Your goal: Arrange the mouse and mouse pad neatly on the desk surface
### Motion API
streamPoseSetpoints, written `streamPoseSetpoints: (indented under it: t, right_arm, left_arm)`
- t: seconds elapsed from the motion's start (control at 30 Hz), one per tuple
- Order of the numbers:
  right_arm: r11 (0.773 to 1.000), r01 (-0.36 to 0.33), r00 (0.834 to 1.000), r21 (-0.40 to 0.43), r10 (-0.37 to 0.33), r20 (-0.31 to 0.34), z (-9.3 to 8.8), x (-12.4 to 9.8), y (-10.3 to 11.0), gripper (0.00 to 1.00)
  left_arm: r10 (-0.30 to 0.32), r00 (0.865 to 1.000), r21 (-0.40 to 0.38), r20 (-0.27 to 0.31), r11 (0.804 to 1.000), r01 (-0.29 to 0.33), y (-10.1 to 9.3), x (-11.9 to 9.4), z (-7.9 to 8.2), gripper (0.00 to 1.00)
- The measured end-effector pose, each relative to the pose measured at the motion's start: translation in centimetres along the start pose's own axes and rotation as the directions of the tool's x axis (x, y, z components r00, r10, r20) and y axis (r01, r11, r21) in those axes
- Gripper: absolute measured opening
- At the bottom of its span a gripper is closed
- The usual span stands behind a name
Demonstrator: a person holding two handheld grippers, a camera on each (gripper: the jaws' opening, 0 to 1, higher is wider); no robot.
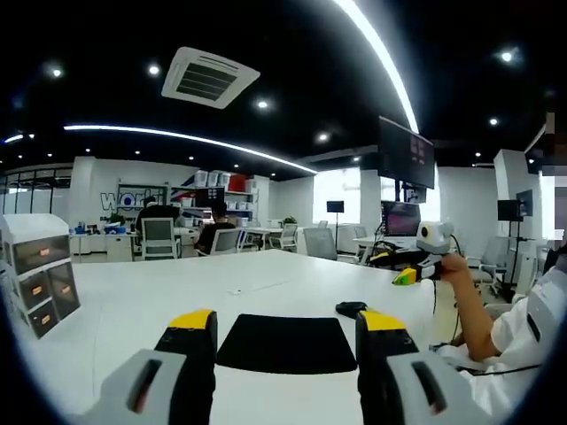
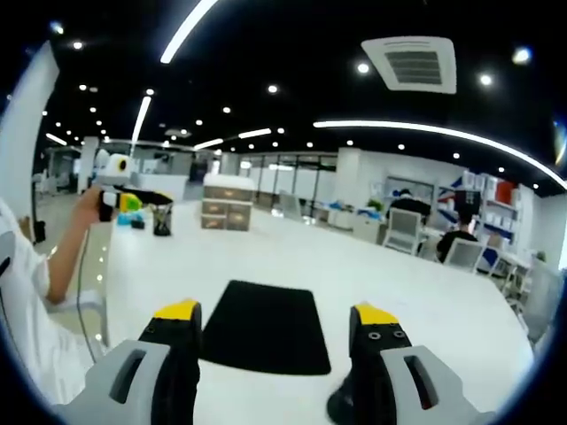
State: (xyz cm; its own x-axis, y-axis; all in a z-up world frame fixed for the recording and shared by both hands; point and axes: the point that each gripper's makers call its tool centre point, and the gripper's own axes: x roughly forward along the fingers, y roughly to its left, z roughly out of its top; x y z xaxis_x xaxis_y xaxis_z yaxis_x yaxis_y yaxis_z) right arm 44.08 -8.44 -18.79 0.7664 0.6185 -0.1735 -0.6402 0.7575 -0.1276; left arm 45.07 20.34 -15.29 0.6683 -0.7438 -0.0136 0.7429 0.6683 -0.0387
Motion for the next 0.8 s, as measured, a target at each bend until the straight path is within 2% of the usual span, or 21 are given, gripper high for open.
streamPoseSetpoints:
  t: [0.3,0.8]
  right_arm:
    - [1.0,-0.027,1.0,0.0,0.027,0.012,0.4,-0.05,0.73,0.65]
    - [1.0,-0.026,1.0,-0.001,0.026,0.005,0.13,-0.02,0.74,0.65]
  left_arm:
    - [-0.002,1.0,0.002,0.002,1.0,0.002,-0.16,0.0,0.03,0.63]
    - [-0.003,1.0,0.003,-0.002,1.0,0.003,-0.15,0.09,-0.02,0.63]
